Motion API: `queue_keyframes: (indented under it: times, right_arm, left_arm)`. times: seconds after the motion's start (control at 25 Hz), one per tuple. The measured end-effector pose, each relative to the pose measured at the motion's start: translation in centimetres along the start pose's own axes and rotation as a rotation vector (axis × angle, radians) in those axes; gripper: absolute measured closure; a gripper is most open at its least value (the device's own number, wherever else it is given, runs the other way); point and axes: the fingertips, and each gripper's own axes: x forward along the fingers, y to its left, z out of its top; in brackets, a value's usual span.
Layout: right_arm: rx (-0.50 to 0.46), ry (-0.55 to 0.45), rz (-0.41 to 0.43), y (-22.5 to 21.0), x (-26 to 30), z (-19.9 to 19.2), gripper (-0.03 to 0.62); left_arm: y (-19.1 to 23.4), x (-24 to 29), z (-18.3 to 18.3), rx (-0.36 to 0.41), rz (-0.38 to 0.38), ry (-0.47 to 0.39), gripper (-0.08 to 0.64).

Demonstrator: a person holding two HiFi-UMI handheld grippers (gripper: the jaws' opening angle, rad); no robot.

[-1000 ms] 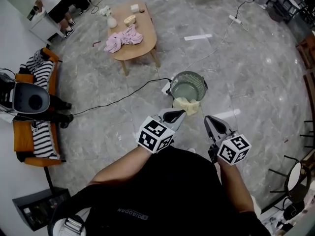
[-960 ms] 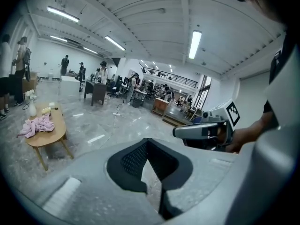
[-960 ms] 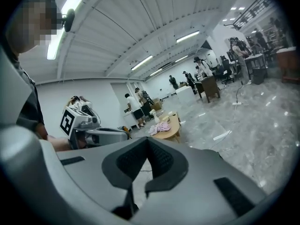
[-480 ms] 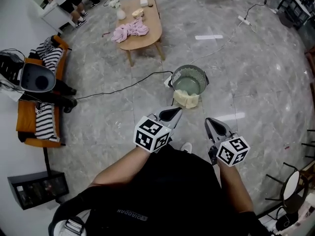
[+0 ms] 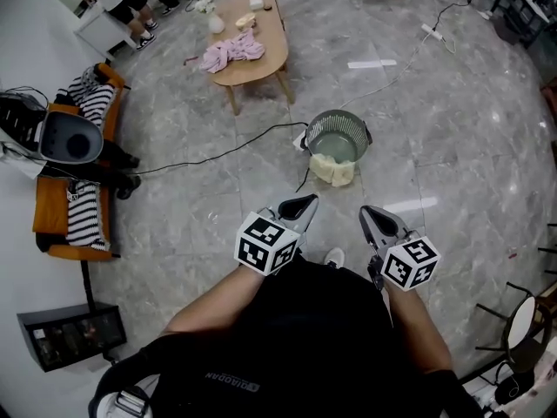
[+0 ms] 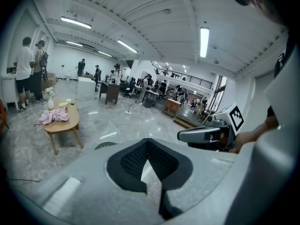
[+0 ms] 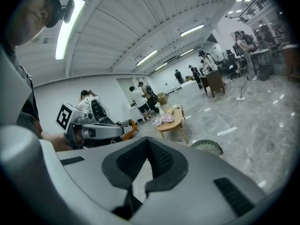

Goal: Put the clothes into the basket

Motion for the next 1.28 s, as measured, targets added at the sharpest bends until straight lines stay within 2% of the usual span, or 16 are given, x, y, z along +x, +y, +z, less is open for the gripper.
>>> queue_keyframes:
  times: [0.2, 0.72, 1.28]
  right_arm:
    - [-0.014, -0.012, -0.028, 1.6, 1.4, 0.4, 0.578]
    - [-0.006, -0.041, -0.083, 3.0, 4.2, 1.0, 0.578]
    - [0.008, -0.057, -0.104, 2.8, 5.0, 1.3, 0.578]
  left_arm:
    - [0.9, -0.7, 0.3, 0.037, -0.043, 0.016, 0.560]
    - [4.5, -2.0, 1.0, 0.070, -0.075, 0.021, 0.560]
    - [5.0, -2.0, 1.9, 0.092, -0.096, 0.018, 0.560]
